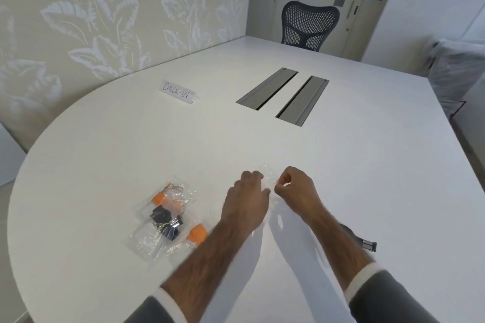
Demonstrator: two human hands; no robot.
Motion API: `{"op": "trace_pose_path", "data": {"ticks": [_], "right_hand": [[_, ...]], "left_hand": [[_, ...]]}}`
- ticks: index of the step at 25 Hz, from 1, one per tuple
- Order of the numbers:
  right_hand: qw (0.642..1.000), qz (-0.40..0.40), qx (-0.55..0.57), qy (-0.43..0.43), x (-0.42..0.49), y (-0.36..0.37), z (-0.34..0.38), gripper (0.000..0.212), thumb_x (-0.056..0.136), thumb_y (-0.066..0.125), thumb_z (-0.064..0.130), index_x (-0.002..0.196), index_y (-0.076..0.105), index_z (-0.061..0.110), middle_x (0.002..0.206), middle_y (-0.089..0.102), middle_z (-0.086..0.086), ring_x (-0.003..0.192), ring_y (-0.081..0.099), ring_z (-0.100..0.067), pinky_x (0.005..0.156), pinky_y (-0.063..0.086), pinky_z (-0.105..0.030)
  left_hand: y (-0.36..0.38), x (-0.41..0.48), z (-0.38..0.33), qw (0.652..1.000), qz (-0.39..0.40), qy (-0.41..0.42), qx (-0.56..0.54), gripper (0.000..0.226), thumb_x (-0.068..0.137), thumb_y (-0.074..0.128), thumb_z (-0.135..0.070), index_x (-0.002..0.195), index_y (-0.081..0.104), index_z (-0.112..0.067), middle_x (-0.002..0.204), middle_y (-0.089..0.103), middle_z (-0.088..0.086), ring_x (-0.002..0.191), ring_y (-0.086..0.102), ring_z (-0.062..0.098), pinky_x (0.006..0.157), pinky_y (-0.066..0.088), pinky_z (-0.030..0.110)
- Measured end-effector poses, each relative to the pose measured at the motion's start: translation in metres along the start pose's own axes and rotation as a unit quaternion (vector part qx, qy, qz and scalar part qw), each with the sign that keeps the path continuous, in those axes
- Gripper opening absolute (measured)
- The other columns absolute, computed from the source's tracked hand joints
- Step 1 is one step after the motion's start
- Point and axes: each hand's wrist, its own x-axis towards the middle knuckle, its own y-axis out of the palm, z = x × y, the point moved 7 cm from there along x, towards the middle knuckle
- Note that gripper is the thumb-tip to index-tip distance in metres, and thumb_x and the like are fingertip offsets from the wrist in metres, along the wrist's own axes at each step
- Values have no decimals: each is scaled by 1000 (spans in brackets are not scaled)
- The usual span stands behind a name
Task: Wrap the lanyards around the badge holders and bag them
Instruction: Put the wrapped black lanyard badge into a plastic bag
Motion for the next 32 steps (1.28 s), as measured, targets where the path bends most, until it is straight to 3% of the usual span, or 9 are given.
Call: {"op": "trace_pose_path", "data": {"ticks": [2, 5, 9, 14, 17, 20, 24, 26, 32], "right_hand": [[998, -46, 5, -47, -23, -20, 8, 11, 84, 63, 13, 79, 55, 17, 74, 64, 5, 65, 57, -14, 55, 45, -27], [980, -94, -75, -160, -62, -35, 14, 11, 90, 64, 16, 86, 56, 21, 83, 65, 9, 79, 60, -14, 67, 51, -33], [914, -132, -189, -334, -91, -44, 14, 17, 85, 64, 2, 81, 54, 15, 79, 61, 2, 75, 54, -24, 65, 49, -40], [876, -124, -180, -431, -114, -51, 13, 16, 88, 60, 5, 91, 54, 20, 92, 65, 4, 94, 61, -23, 68, 50, -35], [875, -122, -196, -426, -114, -52, 12, 19, 84, 71, 6, 93, 60, 19, 106, 70, 4, 108, 65, -25, 72, 54, -37], [894, -98, -145, -413, -115, -52, 5, 10, 89, 71, 24, 88, 63, 18, 109, 71, 5, 111, 63, -19, 80, 54, -33], [971, -78, 28, -226, -101, -58, -12, 16, 93, 68, 40, 99, 61, 26, 103, 64, 20, 97, 58, 0, 77, 50, -20], [981, -79, 59, -168, -93, -59, -17, 17, 92, 69, 38, 103, 60, 30, 97, 63, 21, 91, 61, 0, 76, 53, -23], [986, -60, 81, -130, -92, -57, -10, 8, 91, 69, 33, 94, 62, 29, 87, 66, 17, 82, 62, -2, 67, 51, -20]], "left_hand": [[-19, -8, -6, 981, -82, -47, -169, 21, 103, 54, -34, 113, 64, -19, 111, 69, -4, 97, 69, 19, 87, 56, 39], [-17, -21, -16, 917, -69, -121, -373, 21, 101, 61, -33, 96, 68, -14, 86, 76, -1, 66, 74, 16, 67, 63, 37], [-10, -35, -34, 873, -87, -144, -458, 31, 93, 73, -37, 93, 69, -6, 81, 78, 5, 66, 76, 29, 60, 62, 35], [-8, -44, -47, 872, -58, -145, -464, 18, 94, 72, -20, 92, 67, -3, 83, 79, 10, 70, 78, 29, 71, 65, 44], [-11, -41, -52, 879, -49, -135, -455, 16, 94, 70, -18, 94, 67, -2, 83, 79, 9, 72, 78, 30, 73, 66, 45], [-9, -43, -49, 886, -50, -136, -440, 10, 94, 64, -10, 92, 68, -1, 86, 78, 12, 73, 77, 30, 71, 65, 41], [0, -43, -45, 892, -22, -125, -434, 12, 96, 66, -13, 92, 73, -5, 95, 76, 15, 76, 75, 22, 76, 64, 36], [6, -41, -47, 889, -13, -109, -444, 12, 96, 69, -14, 92, 73, -4, 90, 75, 11, 75, 73, 19, 80, 64, 39], [7, -41, -54, 893, -28, -79, -442, 14, 92, 75, -18, 86, 71, -5, 79, 73, 10, 75, 71, 22, 82, 64, 42]]}}
